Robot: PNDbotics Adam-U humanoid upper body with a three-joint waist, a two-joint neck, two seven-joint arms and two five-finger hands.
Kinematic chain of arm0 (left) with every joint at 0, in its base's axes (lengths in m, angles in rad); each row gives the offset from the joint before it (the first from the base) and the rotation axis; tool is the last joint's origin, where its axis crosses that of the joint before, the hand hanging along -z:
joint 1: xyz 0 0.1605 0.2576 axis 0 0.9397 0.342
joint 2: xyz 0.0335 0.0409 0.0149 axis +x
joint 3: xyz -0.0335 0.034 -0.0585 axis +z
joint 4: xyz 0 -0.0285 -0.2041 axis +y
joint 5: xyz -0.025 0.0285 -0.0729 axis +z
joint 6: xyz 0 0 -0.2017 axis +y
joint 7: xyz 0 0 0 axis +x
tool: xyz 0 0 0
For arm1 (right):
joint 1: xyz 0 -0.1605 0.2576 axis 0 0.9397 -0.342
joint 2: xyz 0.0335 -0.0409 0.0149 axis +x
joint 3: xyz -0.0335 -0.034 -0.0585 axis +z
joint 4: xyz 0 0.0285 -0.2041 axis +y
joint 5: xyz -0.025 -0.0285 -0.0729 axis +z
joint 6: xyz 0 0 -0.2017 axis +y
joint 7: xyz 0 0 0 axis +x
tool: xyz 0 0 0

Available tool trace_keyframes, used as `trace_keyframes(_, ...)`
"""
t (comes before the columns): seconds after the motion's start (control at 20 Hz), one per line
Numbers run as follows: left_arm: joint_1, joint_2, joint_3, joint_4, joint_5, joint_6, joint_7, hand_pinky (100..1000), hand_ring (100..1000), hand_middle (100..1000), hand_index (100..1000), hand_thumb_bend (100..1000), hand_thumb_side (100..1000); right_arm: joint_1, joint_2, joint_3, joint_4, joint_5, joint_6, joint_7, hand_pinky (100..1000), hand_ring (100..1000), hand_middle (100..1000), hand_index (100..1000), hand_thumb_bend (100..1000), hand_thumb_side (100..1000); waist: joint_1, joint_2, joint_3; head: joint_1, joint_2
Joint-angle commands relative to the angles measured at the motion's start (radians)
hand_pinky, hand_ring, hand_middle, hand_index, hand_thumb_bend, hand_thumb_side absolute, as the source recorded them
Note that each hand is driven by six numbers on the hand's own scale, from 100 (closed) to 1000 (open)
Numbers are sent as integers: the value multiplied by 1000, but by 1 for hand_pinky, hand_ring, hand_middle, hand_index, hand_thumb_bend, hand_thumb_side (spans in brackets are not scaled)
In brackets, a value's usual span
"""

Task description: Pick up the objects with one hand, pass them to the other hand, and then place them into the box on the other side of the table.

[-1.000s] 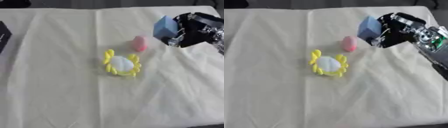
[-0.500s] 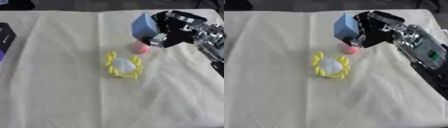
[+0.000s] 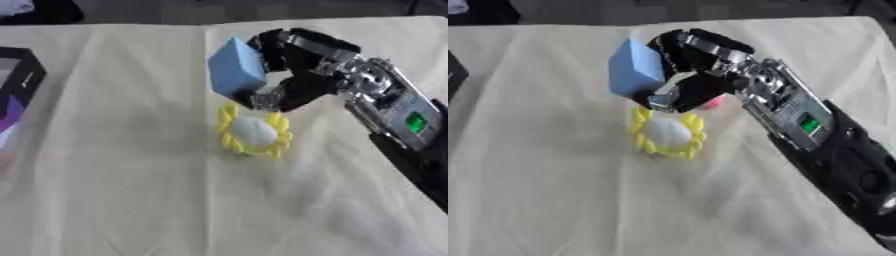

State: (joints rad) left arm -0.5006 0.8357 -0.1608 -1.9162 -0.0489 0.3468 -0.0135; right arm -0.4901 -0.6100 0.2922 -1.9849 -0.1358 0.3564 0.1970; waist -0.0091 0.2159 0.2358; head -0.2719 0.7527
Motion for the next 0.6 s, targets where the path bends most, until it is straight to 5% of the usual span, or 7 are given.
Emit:
trace_keyframes(0.05, -52, 38, -41, -31, -17, 63, -69, 838, 742, 714, 747, 790, 489, -30, 39, 23, -15, 51, -41, -7, 646, 587, 505, 577, 100, 100, 19, -35, 4, 4, -13)
trace_keyframes(0.6, -198, -35, -147, -37, -63, 140, -223, 839, 750, 724, 751, 774, 512, -92, 177, 112, 46, 174, -84, 21, 652, 660, 515, 589, 100, 100, 22, -36, 13, -1, -13)
